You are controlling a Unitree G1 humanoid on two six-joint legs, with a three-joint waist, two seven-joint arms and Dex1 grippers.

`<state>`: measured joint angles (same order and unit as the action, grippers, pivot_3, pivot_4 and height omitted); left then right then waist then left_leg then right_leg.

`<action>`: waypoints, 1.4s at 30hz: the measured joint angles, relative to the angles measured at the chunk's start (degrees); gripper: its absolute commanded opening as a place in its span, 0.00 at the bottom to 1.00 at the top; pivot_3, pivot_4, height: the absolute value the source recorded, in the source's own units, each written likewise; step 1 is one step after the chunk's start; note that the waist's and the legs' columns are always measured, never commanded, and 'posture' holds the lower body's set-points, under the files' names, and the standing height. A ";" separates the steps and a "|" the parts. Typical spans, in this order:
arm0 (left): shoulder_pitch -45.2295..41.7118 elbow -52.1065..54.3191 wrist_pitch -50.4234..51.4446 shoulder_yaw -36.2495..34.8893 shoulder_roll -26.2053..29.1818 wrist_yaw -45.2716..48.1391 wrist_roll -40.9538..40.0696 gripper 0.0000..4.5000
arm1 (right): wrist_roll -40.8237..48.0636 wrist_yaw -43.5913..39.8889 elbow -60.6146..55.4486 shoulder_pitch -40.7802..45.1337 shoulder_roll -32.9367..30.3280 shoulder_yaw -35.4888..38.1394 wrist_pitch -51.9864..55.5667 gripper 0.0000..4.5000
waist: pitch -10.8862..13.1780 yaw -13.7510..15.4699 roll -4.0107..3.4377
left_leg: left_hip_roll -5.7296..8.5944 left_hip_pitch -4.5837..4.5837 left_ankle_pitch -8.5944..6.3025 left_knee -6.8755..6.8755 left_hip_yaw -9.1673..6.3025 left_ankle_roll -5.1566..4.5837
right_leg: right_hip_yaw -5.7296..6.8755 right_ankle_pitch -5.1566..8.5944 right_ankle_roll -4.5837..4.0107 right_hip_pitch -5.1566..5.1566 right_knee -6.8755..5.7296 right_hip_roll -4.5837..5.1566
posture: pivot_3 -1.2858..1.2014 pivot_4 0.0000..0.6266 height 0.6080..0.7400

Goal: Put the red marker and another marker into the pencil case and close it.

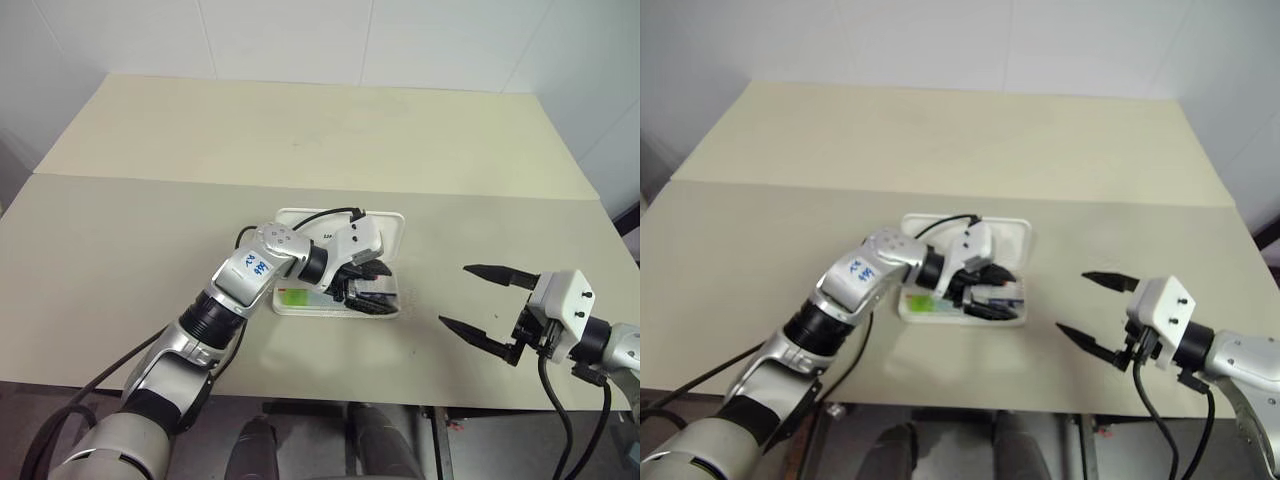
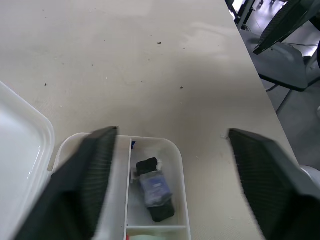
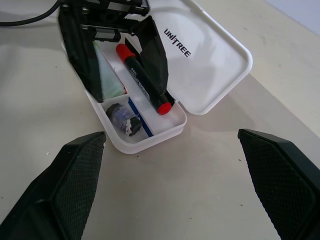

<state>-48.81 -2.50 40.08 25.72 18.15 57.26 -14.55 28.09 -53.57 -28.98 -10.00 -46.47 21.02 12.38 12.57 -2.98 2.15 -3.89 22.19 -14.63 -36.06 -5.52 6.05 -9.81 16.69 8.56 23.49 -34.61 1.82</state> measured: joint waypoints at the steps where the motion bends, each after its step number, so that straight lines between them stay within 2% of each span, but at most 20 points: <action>1: 0.01 0.00 0.00 -0.04 -0.13 -0.17 0.00 1.00 | 0.00 0.06 0.00 0.06 0.00 -0.01 0.00 1.00 | 0.00 0.00 0.00 | 0.00 0.00 0.00 0.00 0.00 0.00 | 0.00 0.00 0.00 0.00 0.00 0.00 | 0.52 0.24 1.00; 8: 0.03 0.10 -1.85 -3.12 -0.83 -0.34 -1.04 1.00 | -0.29 0.38 0.00 0.64 0.00 -0.22 0.08 1.00 | 0.00 0.01 0.00 | 0.00 0.00 0.00 0.02 0.00 0.00 | 0.00 0.00 0.00 0.00 0.00 0.00 | 0.52 0.24 1.00; 14: -0.13 0.01 -10.92 -16.19 -1.48 5.03 -9.70 1.00 | -0.27 0.37 0.02 1.49 0.01 -0.52 0.11 1.00 | -0.01 -0.06 -0.01 | 0.00 -0.03 0.00 0.02 0.01 0.00 | 0.00 0.00 0.00 -0.01 -0.03 0.00 | 0.52 0.24 1.00; 18: -0.12 -1.11 -14.73 -19.81 0.30 8.83 -11.79 1.00 | 0.08 0.36 0.02 3.49 0.20 -1.13 0.06 1.00 | -0.01 -0.03 -0.01 | 0.00 -0.03 0.00 -0.01 0.00 0.00 | 0.00 -0.01 0.02 -0.03 -0.03 0.00 | 0.52 0.24 1.00; 22: -0.23 -5.12 -17.16 -23.10 1.92 11.33 -13.20 0.79 | 0.09 0.24 0.11 4.56 0.21 -2.02 0.05 1.00 | -0.01 0.03 -0.01 | 0.00 -0.02 0.00 0.00 -0.01 0.00 | 0.00 -0.01 0.02 -0.03 -0.04 0.00 | 0.52 0.24 1.00; 32: -5.87 -21.18 -27.67 -27.46 7.26 15.71 -11.81 0.02 | 0.10 -1.83 2.66 7.85 0.22 -3.04 -1.37 1.00 | -0.01 0.00 -0.02 | 0.00 -0.03 0.00 0.02 -0.01 0.00 | 0.01 -0.06 0.11 -0.02 -0.09 0.00 | 0.52 0.24 1.00; 38: -13.47 -42.01 -41.05 -28.90 11.23 11.98 -4.13 0.01 | 0.29 -3.38 5.02 9.23 0.37 -3.52 -2.64 1.00 | 0.00 -0.16 -0.01 | 0.00 -0.04 0.00 0.05 -0.01 0.00 | 0.01 -0.07 0.14 -0.01 -0.12 0.00 | 0.52 0.24 1.00; 42: -15.71 -55.40 -47.62 -27.79 12.39 8.90 2.10 0.01 | 0.21 -3.93 6.50 10.51 0.37 -4.63 -3.52 1.00 | 0.00 -0.09 -0.02 | 0.00 -0.03 0.00 0.10 -0.01 0.00 | 0.02 -0.23 0.45 0.01 -0.16 0.00 | 0.52 0.24 1.00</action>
<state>-64.52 -57.90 -7.54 -2.07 30.54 66.16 -12.45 28.29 -57.51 -22.48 0.51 -46.10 16.39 8.86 12.57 -3.07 2.13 -3.89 22.16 -14.63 -35.96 -5.53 6.05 -9.78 16.46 9.01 23.49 -34.77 1.82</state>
